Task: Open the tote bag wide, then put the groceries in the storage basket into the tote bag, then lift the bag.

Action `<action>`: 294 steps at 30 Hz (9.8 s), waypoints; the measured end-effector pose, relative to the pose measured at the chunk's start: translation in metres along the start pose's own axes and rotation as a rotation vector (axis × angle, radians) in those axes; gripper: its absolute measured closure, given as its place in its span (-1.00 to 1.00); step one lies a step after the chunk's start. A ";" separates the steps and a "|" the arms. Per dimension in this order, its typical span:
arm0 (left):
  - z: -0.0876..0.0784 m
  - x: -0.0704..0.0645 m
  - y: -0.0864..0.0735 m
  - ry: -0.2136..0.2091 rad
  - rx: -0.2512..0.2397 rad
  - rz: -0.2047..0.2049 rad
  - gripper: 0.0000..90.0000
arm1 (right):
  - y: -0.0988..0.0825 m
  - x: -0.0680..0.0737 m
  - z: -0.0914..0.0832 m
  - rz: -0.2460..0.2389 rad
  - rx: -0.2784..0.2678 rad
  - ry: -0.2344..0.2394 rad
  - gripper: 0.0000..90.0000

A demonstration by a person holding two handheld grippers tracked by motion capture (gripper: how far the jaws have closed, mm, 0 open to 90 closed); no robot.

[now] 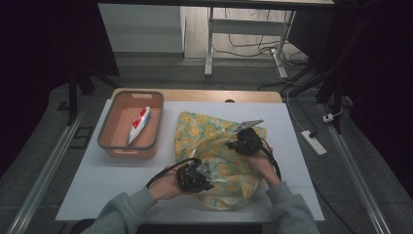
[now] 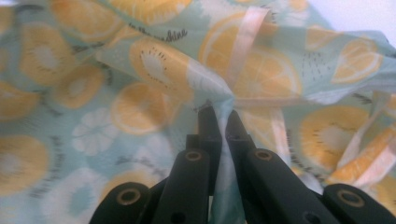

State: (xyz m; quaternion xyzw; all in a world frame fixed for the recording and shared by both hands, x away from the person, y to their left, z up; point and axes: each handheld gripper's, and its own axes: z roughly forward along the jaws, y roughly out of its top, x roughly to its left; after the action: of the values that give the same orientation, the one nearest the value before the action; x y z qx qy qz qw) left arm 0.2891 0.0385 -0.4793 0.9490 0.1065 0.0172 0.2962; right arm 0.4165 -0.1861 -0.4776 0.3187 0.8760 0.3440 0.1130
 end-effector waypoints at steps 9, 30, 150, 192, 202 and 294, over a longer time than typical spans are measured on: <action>-0.028 -0.017 -0.030 -0.050 -0.052 0.022 0.98 | 0.004 -0.009 0.001 0.057 -0.014 -0.050 1.00; -0.116 0.050 -0.045 0.297 -0.360 -0.347 -0.28 | 0.012 0.016 -0.007 -0.016 -0.090 0.045 1.00; -0.176 0.096 -0.041 0.208 -0.223 -0.369 0.66 | 0.016 0.026 0.004 0.049 -0.151 0.078 0.99; -0.016 0.066 0.040 0.045 0.160 -0.241 0.65 | 0.026 0.033 -0.028 0.084 -0.296 0.123 1.00; -0.015 0.081 0.049 0.018 0.016 -0.331 0.64 | 0.026 0.035 -0.032 0.097 -0.306 0.116 1.00; -0.010 0.086 -0.031 0.223 -0.082 -0.497 0.34 | -0.097 0.032 -0.074 0.144 -0.029 -0.037 -0.11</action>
State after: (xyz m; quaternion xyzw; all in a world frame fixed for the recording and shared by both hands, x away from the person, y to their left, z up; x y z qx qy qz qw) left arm 0.3660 0.0872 -0.4913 0.8732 0.3673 0.0525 0.3160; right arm 0.3139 -0.2593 -0.4877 0.3854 0.8435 0.3580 0.1088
